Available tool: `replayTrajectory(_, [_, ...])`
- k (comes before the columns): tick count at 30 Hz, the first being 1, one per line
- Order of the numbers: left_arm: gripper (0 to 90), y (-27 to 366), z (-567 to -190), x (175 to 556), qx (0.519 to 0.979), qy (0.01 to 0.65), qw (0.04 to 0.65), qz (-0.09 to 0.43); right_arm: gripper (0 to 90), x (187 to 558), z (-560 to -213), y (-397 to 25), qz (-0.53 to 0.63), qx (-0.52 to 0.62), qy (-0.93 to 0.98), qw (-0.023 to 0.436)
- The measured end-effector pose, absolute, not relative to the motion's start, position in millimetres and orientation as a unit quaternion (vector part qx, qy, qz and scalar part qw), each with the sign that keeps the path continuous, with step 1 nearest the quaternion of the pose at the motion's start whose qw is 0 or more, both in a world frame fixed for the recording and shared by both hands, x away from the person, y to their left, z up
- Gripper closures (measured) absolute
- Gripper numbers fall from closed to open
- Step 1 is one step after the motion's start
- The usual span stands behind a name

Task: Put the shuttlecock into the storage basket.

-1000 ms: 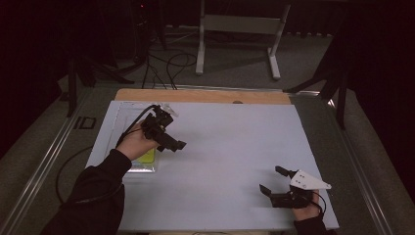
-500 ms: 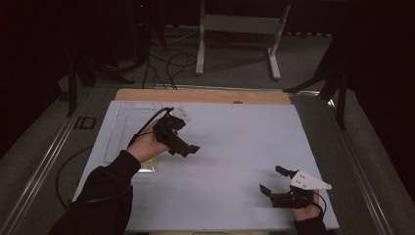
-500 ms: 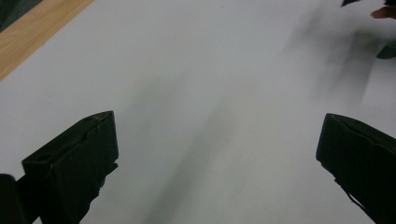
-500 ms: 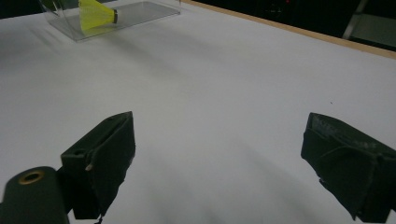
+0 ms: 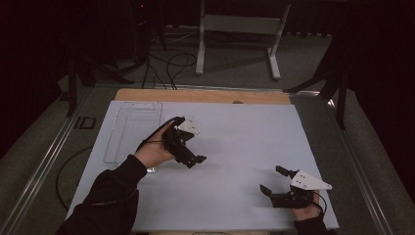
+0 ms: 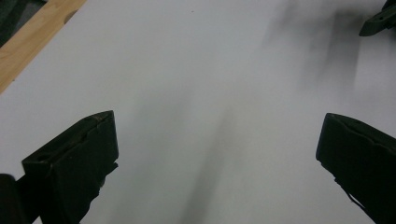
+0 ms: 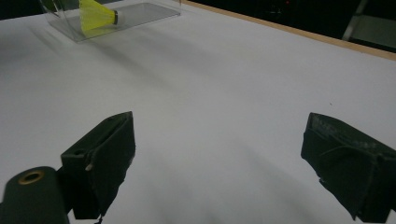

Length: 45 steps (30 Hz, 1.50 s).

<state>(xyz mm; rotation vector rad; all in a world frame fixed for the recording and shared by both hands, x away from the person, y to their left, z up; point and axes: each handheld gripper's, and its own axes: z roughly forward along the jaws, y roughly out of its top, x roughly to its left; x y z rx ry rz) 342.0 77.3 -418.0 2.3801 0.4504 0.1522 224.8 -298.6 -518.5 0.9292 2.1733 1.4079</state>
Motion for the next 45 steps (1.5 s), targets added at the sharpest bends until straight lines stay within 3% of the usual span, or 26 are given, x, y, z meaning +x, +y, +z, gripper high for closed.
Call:
replayTrajectory(20, [0.0,69,-447,320,0.918,0.154,0.366,0.014,10.0,225,-518,-299,0.503,0.33,0.774,0.194])
replayTrajectory(45, [0.0,99,-484,296,0.899,0.152,0.409,-0.043,9.9,225,-518,-298,0.502,0.328,0.776,0.195])
